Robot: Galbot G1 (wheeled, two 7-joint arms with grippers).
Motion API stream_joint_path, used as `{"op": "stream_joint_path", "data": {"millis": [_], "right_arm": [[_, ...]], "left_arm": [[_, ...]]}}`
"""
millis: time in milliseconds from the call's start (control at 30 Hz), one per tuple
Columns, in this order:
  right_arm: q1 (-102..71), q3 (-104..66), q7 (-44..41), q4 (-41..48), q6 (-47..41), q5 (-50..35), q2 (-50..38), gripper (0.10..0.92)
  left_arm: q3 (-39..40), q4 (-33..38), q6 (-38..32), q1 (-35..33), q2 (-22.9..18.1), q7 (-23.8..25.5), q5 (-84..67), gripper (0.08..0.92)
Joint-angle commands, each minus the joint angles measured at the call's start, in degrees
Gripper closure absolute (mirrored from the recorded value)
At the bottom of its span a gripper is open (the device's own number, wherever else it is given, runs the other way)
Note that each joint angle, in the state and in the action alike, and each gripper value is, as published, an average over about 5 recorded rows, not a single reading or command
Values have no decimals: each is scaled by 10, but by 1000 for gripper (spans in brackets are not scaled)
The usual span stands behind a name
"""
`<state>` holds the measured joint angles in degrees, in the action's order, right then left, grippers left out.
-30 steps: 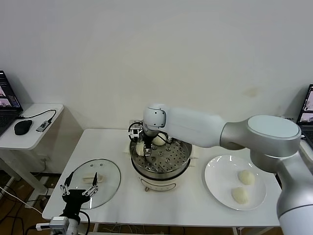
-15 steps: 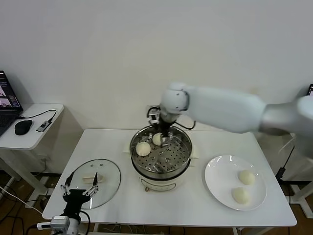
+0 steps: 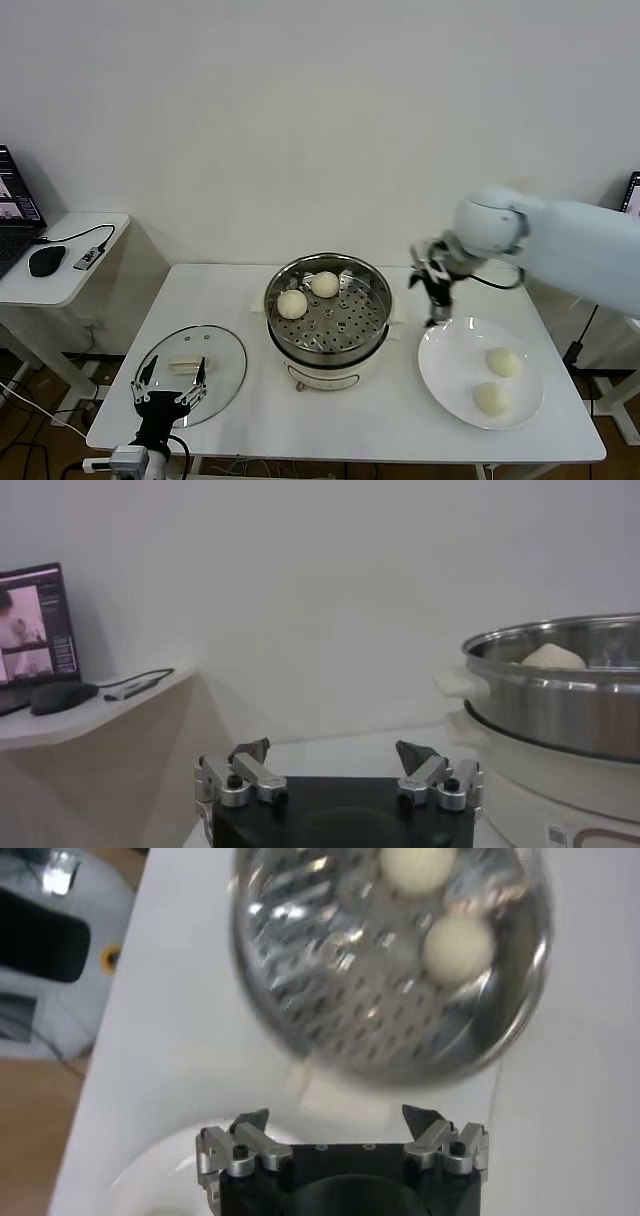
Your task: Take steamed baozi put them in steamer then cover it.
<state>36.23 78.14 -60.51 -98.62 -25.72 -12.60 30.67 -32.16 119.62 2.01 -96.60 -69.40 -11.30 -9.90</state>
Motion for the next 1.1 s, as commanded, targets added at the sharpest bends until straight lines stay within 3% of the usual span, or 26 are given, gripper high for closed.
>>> {"op": "stream_joint_path", "data": {"millis": [33, 300, 600, 1100], "right_arm": [[-60, 0, -3, -58, 47, 79, -146, 203], [-217, -104, 2, -26, 66, 142, -171, 203], [-422, -276, 10, 23, 76, 181, -139, 203], [-509, -351, 26, 110, 88, 201, -76, 203]], "left_arm": [[2, -1, -2, -3, -1, 0, 3, 177], [2, 8, -3, -14, -2, 0, 7, 177], [-3, 15, -3, -24, -4, -1, 11, 177], [-14, 18, -3, -29, -7, 0, 11, 177]]}}
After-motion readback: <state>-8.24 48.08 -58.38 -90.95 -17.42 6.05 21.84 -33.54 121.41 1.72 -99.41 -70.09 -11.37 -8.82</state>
